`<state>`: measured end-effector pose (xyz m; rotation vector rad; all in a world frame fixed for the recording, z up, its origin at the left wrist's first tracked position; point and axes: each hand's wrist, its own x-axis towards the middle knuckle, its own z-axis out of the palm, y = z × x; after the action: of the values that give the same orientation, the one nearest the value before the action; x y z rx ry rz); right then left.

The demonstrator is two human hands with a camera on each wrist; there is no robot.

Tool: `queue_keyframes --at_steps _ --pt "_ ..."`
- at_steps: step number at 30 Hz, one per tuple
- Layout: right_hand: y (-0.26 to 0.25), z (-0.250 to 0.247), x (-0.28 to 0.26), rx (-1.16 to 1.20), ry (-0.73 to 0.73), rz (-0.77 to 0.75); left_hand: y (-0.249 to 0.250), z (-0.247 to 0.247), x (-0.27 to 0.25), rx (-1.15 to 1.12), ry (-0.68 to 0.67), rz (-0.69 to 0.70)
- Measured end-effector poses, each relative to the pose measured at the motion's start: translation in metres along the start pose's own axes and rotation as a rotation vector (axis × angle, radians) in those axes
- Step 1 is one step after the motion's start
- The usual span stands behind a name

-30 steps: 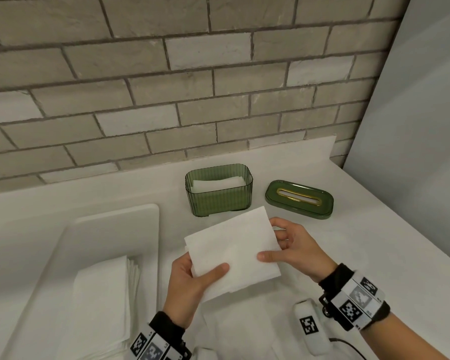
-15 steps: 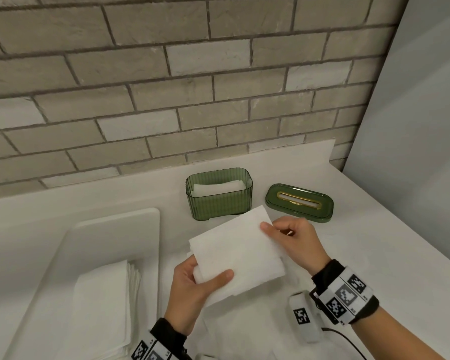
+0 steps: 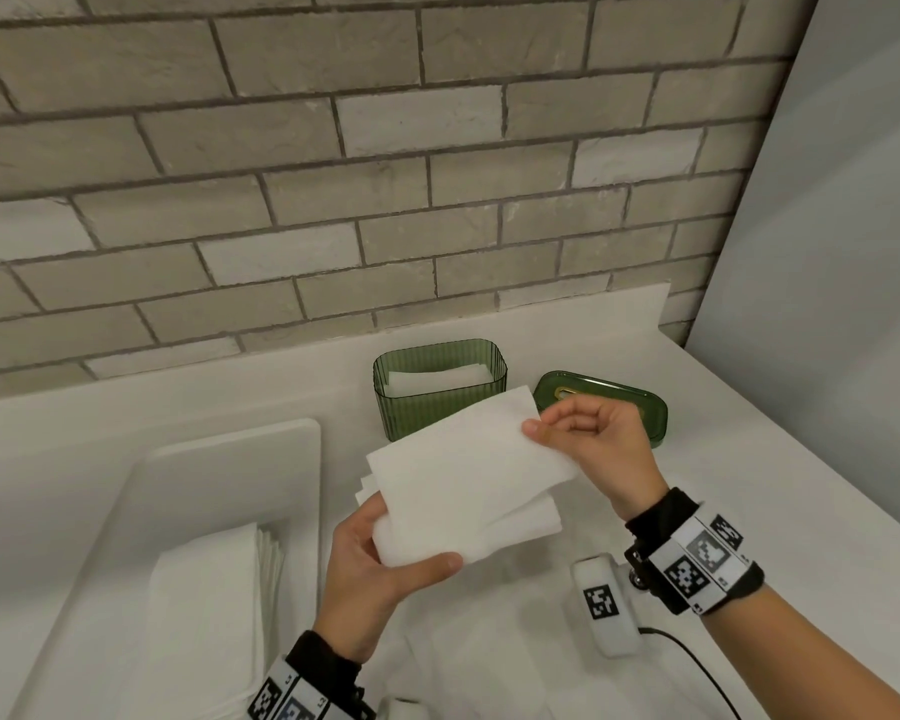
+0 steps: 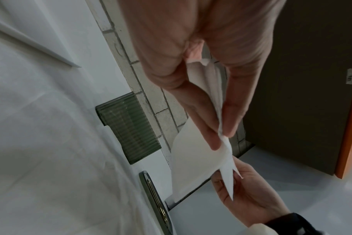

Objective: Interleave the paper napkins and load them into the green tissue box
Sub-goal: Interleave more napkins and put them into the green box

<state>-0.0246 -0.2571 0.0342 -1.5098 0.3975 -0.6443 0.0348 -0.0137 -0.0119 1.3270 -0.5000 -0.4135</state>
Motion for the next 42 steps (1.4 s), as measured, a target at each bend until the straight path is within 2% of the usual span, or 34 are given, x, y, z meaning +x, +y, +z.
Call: queue_keyframes --at_steps 4,8,10,13,18,22,26,30,35,40,42 --pt "-0.013 -0.001 0.005 0.109 0.011 0.005 -0.001 -0.002 -0.001 -0.02 -0.027 -0.006" --pt "-0.027 -0.007 0.01 0.385 -0.048 0.123 -0.005 -0.003 0.0 -0.057 -0.001 -0.02" --pt "-0.024 -0.005 0.008 0.361 -0.125 0.176 -0.006 -0.002 0.001 -0.079 -0.006 -0.02" --pt "-0.012 0.003 -0.004 0.203 -0.216 0.239 -0.007 0.0 0.003 -0.1 0.006 -0.014" --pt "0.007 0.004 -0.016 0.131 -0.216 0.299 -0.001 0.003 0.003 -0.15 0.026 0.026" --pt "0.005 0.007 -0.02 0.2 -0.222 0.39 -0.001 0.003 0.002 -0.197 -0.018 0.006" --pt "0.009 0.011 -0.023 0.279 -0.134 0.438 -0.001 0.006 0.002 -0.22 -0.052 -0.005" --pt "0.008 0.019 -0.03 0.348 -0.103 0.523 -0.006 0.01 0.001 -0.259 -0.035 -0.037" --pt "0.011 0.026 -0.038 0.485 -0.164 0.657 -0.006 0.015 0.0 -0.288 0.029 -0.039" --pt "0.017 0.026 -0.035 0.439 -0.1 0.567 -0.009 0.009 -0.004 -0.299 0.009 -0.046" --pt "0.016 0.024 -0.035 0.413 -0.07 0.525 -0.009 0.003 -0.005 -0.421 0.019 -0.101"
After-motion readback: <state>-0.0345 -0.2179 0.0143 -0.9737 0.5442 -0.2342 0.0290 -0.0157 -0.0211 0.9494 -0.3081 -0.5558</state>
